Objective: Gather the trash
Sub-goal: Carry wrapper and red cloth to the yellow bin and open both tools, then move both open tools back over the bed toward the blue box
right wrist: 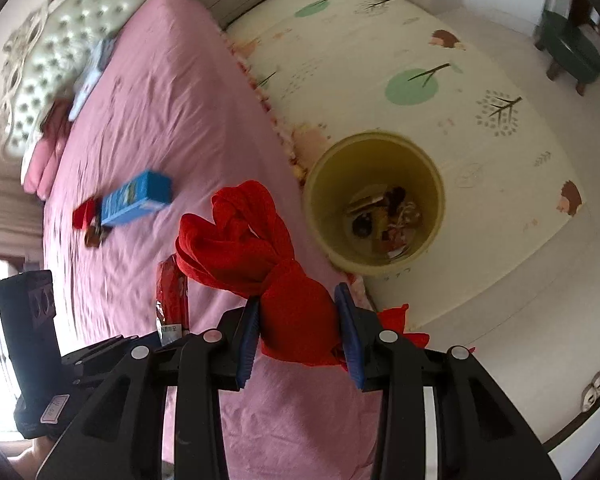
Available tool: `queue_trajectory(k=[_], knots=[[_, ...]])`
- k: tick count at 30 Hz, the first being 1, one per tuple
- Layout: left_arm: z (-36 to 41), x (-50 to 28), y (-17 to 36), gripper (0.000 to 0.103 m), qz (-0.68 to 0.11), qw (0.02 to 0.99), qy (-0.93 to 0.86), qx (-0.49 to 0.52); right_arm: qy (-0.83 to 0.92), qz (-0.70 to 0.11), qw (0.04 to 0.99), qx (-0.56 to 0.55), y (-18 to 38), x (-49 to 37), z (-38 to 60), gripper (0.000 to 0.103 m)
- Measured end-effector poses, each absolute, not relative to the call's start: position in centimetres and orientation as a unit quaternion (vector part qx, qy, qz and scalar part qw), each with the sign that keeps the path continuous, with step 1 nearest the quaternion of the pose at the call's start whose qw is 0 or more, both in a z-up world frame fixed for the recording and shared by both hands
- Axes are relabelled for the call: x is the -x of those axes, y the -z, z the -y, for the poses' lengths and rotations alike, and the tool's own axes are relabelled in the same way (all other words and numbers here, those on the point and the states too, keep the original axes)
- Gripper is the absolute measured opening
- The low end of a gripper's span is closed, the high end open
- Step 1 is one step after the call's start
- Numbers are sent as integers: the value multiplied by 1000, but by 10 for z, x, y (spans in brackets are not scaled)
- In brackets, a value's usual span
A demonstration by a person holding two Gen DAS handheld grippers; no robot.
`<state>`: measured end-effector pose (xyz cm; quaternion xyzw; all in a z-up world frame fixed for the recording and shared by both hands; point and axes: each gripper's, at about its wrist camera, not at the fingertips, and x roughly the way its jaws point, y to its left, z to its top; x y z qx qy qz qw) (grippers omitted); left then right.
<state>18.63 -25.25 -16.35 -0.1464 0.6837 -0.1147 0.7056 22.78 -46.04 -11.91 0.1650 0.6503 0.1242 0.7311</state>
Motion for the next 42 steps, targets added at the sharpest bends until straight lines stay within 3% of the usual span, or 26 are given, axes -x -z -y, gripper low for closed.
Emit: queue_trajectory(k=[11, 13, 14, 15, 25, 42], knots=[[300, -267, 163, 40, -663, 718, 159, 141, -100, -629, 746, -194, 122, -287, 498, 37], [307, -275, 159, 51, -658, 719, 172, 143, -101, -623, 750, -198, 117, -299, 501, 40], [308, -278, 156, 65, -653, 723, 175, 142, -101, -621, 751, -201, 116, -302, 502, 47], [309, -279, 154, 71, -648, 729, 172, 137, -99, -617, 753, -206, 114, -306, 504, 51], [285, -274, 150, 75, -653, 733, 144, 127, -102, -615, 757, -196, 106, -317, 496, 52], [196, -218, 120, 80, -627, 758, 91, 154, -189, -627, 745, -128, 83, -279, 385, 52]])
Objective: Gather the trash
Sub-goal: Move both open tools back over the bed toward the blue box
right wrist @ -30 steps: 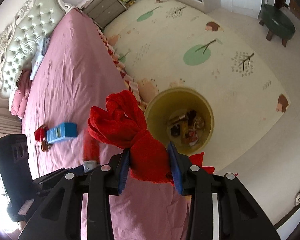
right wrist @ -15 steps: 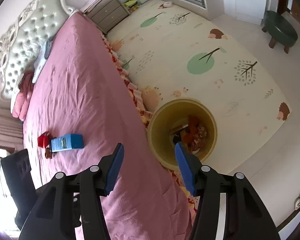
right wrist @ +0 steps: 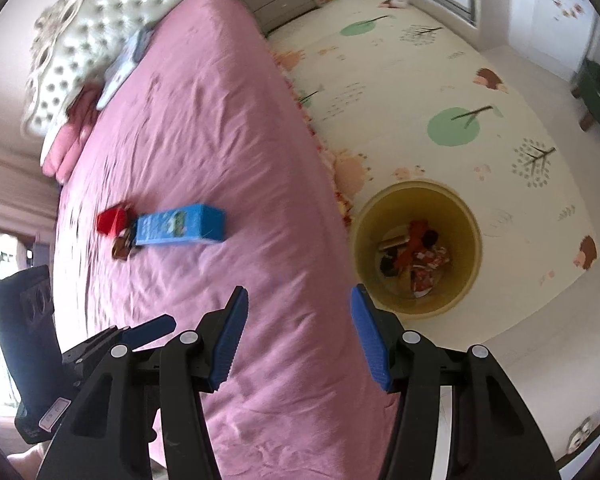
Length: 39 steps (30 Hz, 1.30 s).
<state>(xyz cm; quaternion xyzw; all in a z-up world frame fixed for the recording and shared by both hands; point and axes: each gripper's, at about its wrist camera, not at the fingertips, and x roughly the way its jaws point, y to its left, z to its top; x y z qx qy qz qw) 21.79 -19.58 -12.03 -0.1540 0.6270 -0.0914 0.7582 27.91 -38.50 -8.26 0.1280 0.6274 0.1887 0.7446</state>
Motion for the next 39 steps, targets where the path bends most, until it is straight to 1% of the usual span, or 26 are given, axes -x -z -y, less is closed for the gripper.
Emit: queue_trajectory(k=[6, 10, 14, 17, 19, 23, 31, 39], knots=[[146, -193, 125, 80, -628, 758, 47, 170, -229, -633, 734, -88, 81, -270, 329, 54], [106, -179, 131, 81, -626, 755, 10, 193, -259, -635, 726, -50, 82, -268, 287, 58], [67, -170, 139, 82, -622, 749, -26, 225, -285, -631, 721, -6, 84, -270, 248, 65], [39, -165, 145, 83, -618, 744, -51, 249, -302, -630, 715, 23, 88, -274, 219, 67], [20, -165, 149, 83, -614, 739, -66, 269, -312, -629, 711, 43, 91, -278, 201, 68], [-12, -168, 155, 83, -603, 731, -93, 304, -336, -619, 704, 91, 95, -289, 162, 73], [-71, -184, 166, 83, -581, 720, -145, 350, -363, -607, 689, 156, 112, -313, 106, 77], [-132, -200, 179, 84, -563, 710, -194, 376, -369, -602, 671, 225, 141, -330, 70, 79]])
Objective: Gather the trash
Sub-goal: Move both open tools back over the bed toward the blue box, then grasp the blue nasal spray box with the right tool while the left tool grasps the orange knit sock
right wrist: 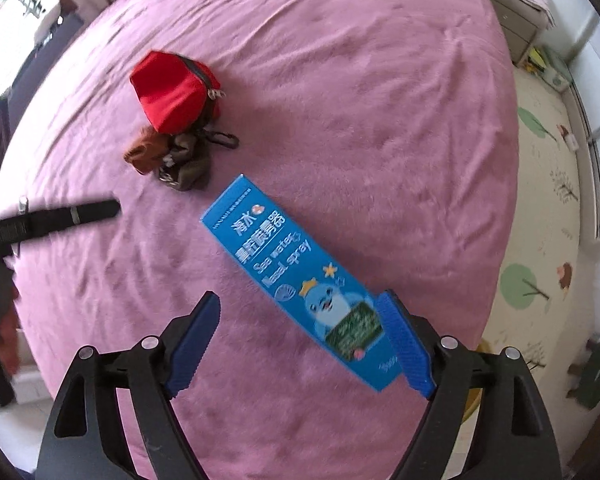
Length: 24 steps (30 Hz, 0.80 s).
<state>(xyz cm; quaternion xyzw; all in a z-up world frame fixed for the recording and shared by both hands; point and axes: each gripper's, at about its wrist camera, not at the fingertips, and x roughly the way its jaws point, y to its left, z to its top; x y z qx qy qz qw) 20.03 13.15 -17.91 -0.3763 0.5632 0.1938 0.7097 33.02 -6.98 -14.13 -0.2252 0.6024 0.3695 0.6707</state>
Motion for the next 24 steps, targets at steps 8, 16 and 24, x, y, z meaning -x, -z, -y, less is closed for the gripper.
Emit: queue_trajectory(k=[8, 16, 24], knots=[[-182, -219, 196, 84, -555, 698, -222, 394, -363, -606, 661, 253, 167, -331, 62, 81], [-195, -236, 222, 84, -572, 688, -216, 392, -358, -615, 655, 253, 181, -338, 55, 81], [-191, -248, 237, 48, -589, 680, -189, 392, -355, -622, 647, 262, 191, -342, 50, 64]])
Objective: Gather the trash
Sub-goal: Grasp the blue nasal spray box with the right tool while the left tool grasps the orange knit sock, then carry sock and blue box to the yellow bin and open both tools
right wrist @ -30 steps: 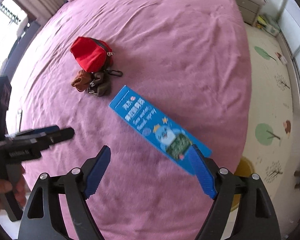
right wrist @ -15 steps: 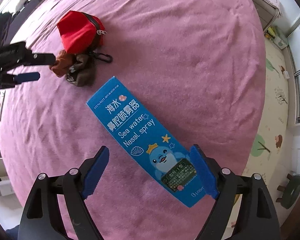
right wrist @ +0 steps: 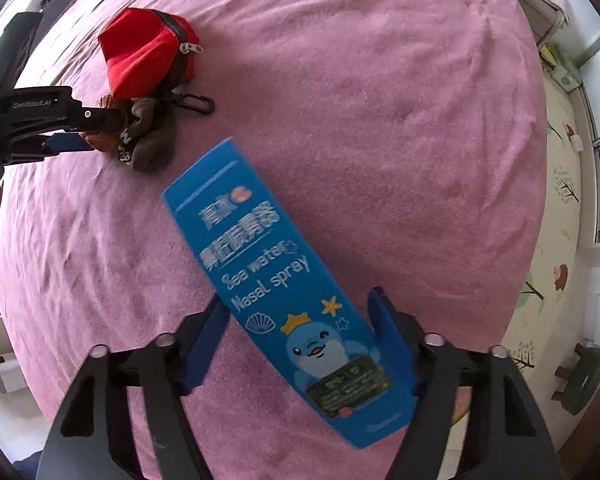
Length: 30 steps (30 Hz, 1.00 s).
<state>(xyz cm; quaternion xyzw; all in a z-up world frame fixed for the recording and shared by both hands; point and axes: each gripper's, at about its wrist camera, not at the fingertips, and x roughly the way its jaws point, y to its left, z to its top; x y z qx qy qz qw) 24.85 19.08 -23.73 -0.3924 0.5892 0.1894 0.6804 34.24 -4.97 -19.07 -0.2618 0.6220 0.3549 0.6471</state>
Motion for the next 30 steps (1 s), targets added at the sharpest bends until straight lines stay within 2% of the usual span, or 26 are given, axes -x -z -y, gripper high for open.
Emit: queue_trajectory(k=[2, 3, 6, 19, 30], knots=[[-189, -247, 236, 45, -586, 683, -186, 394, -350, -618, 654, 261, 188, -343, 50, 57], [-187, -245, 235, 40, -584, 685, -184, 396, -347, -619, 657, 256, 186, -343, 52, 56], [-186, -238, 230, 37, -574, 686, -176, 411, -344, -626, 661, 229, 181, -342, 58, 52], [-156, -185, 187, 36, -562, 700, -151, 415, -343, -636, 677, 138, 139, -309, 104, 51], [-56, -131, 160, 36, -588, 705, -78, 389, -319, -649, 690, 43, 103, -262, 161, 52]])
